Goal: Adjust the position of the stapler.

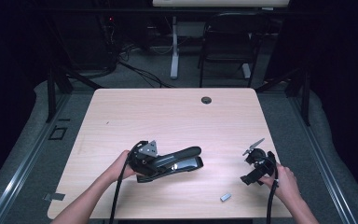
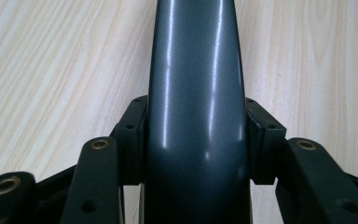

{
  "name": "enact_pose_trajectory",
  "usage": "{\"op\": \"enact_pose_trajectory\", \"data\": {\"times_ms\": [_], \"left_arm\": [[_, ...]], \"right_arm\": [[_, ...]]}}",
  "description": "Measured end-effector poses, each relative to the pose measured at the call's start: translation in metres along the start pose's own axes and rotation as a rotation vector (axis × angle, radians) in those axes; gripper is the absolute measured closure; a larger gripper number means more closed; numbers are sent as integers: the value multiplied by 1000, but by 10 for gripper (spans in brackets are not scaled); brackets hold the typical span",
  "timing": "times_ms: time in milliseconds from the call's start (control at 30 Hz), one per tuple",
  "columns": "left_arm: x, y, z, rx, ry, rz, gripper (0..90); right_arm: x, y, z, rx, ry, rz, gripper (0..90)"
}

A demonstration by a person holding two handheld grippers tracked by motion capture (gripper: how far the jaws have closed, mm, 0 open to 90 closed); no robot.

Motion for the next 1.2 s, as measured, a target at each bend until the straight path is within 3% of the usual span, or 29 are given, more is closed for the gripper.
{"op": "enact_pose_trajectory", "data": {"times_ms": [567, 633, 767, 1133, 1200], "left_arm": [[-16, -13, -8, 49, -64, 17, 508], [-18, -14, -8, 49, -70, 18, 508], [-19, -15, -9, 50, -73, 23, 508], [-23, -17, -9, 69, -94, 32, 508], [-24, -19, -10, 74, -99, 28, 508]], "right_arm": [[0, 0, -1, 1, -7, -12, 8], [0, -1, 1, -4, -24, -36, 8], [1, 1, -1, 2, -9, -10, 8], [0, -1, 0, -5, -18, -30, 10], [0, 1, -1, 11, -6, -18, 10]]}}
Point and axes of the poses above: each handheld gripper's, and its own axes: y roughly backward along the jaws, x roughly out of its underside, z roughly to its left, the point moved 5 cm from there along -y, roughly forward along the jaws, and after that the axes turned 4 degrees about y, right-handed, at the moved point
